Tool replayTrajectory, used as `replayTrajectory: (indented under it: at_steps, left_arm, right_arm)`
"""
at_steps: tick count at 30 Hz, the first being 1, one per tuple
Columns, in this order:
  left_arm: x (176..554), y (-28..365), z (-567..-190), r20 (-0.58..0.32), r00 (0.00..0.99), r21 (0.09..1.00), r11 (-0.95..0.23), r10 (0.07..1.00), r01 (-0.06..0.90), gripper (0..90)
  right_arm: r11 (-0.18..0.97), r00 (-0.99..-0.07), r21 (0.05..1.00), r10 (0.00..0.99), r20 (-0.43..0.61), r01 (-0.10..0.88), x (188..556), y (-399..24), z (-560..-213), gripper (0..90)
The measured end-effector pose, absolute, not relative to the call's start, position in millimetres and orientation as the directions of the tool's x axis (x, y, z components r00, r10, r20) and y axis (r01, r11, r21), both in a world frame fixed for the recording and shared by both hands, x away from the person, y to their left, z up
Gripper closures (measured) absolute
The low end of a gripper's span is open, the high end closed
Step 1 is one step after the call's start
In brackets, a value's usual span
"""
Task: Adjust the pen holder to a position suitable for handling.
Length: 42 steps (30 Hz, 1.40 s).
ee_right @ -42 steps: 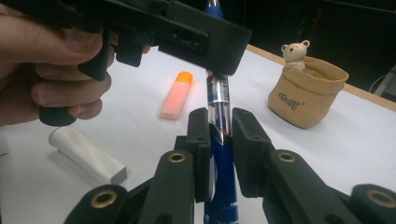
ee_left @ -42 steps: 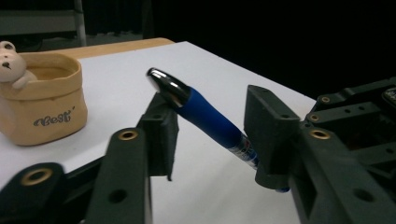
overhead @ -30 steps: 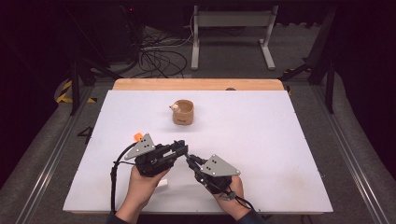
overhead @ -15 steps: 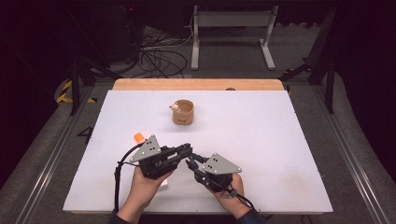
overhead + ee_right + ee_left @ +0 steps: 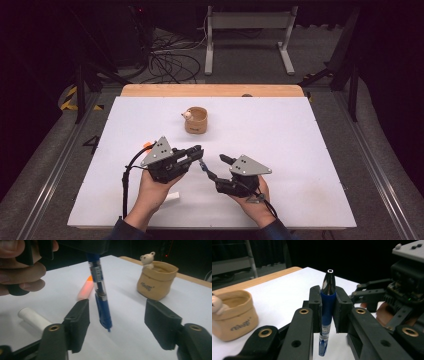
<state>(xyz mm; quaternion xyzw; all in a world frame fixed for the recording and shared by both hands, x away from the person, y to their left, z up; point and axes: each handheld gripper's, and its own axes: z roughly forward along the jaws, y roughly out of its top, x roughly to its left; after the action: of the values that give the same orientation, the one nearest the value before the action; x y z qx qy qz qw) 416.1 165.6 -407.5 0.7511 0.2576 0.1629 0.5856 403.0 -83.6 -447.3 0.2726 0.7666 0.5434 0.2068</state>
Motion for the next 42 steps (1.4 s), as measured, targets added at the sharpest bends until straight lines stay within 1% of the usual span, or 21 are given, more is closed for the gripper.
replayTrajectory:
  at_steps: [4,6,9,12,19,27,35,42]
  left_arm:
    - [422,167,-403,-0.063,0.811,0.963,-0.178,0.581,0.203,79.7]
    - [424,167,-400,-0.051,0.808,0.963,-0.187,0.587,0.196,79.7]
    - [429,167,-398,-0.048,0.804,0.964,-0.184,0.592,0.193,79.7]
    - [432,166,-395,-0.045,0.798,0.966,-0.178,0.6,0.188,79.6]
    - [440,164,-386,-0.01,0.792,0.968,-0.193,0.611,0.161,79.6]
    - [455,164,-378,0.01,0.776,0.968,-0.202,0.631,0.152,79.6]
    - [474,165,-370,0.053,0.755,0.972,-0.208,0.653,0.112,79.6]
    - [494,164,-363,0.041,0.738,0.976,-0.185,0.674,0.115,79.6]
  right_arm:
    - [0.255,-0.76,0.947,0.65,-0.019,0.195,407,-92,-444,24.7]
    - [0.254,-0.757,0.947,0.653,-0.017,0.197,408,-97,-443,21.7]
    - [0.247,-0.75,0.947,0.661,-0.011,0.204,410,-105,-440,18.2]
    - [0.217,-0.741,0.953,0.671,0.012,0.212,412,-114,-437,16.0]
    - [0.196,-0.716,0.96,0.698,0.007,0.2,416,-134,-428,8.5]
    - [0.191,-0.705,0.961,0.71,0.006,0.2,418,-145,-425,6.3]
    - [0.192,-0.693,0.959,0.721,0.006,0.209,420,-152,-423,6.1]
    - [0.194,-0.684,0.959,0.73,0.001,0.208,421,-157,-423,6.4]
